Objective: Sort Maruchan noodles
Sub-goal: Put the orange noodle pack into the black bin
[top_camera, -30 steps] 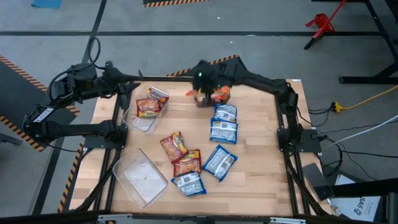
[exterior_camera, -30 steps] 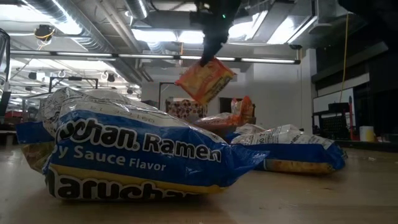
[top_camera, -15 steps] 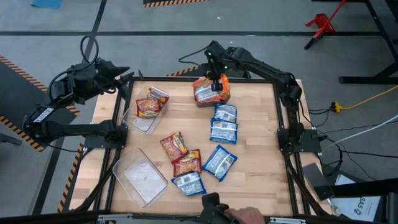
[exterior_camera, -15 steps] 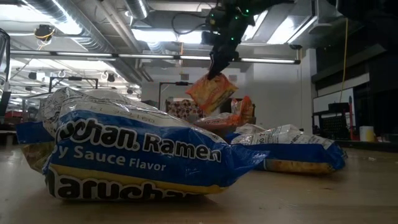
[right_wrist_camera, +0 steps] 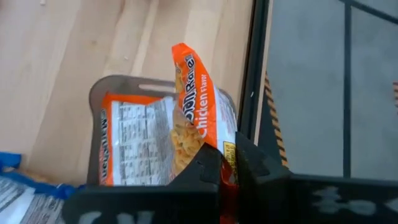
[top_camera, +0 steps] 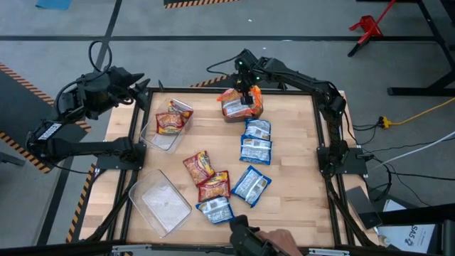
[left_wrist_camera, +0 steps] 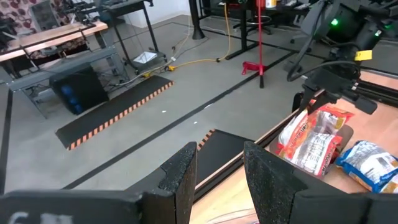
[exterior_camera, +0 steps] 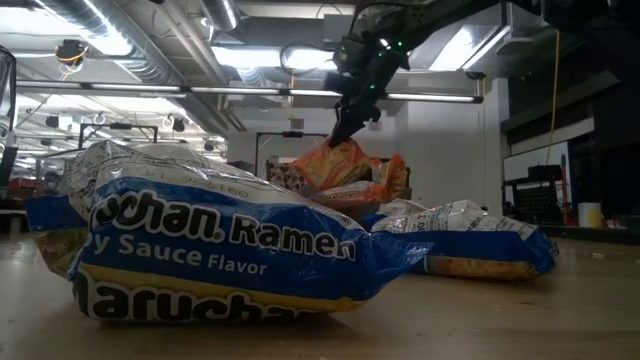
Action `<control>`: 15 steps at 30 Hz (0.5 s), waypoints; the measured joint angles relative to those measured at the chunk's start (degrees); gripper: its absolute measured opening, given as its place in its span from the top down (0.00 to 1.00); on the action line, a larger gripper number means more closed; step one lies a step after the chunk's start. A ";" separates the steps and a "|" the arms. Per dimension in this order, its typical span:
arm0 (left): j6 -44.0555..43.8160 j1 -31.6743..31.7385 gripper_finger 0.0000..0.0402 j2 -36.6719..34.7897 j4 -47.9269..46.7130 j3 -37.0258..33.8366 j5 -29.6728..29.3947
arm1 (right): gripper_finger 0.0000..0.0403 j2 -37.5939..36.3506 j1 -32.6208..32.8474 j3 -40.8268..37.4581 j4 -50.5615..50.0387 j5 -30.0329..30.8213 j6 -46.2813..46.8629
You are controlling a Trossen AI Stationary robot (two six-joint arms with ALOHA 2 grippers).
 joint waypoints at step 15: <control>0.02 -0.01 0.68 0.00 -0.02 0.00 0.04 | 1.00 0.00 -0.35 -0.06 1.32 -3.09 3.43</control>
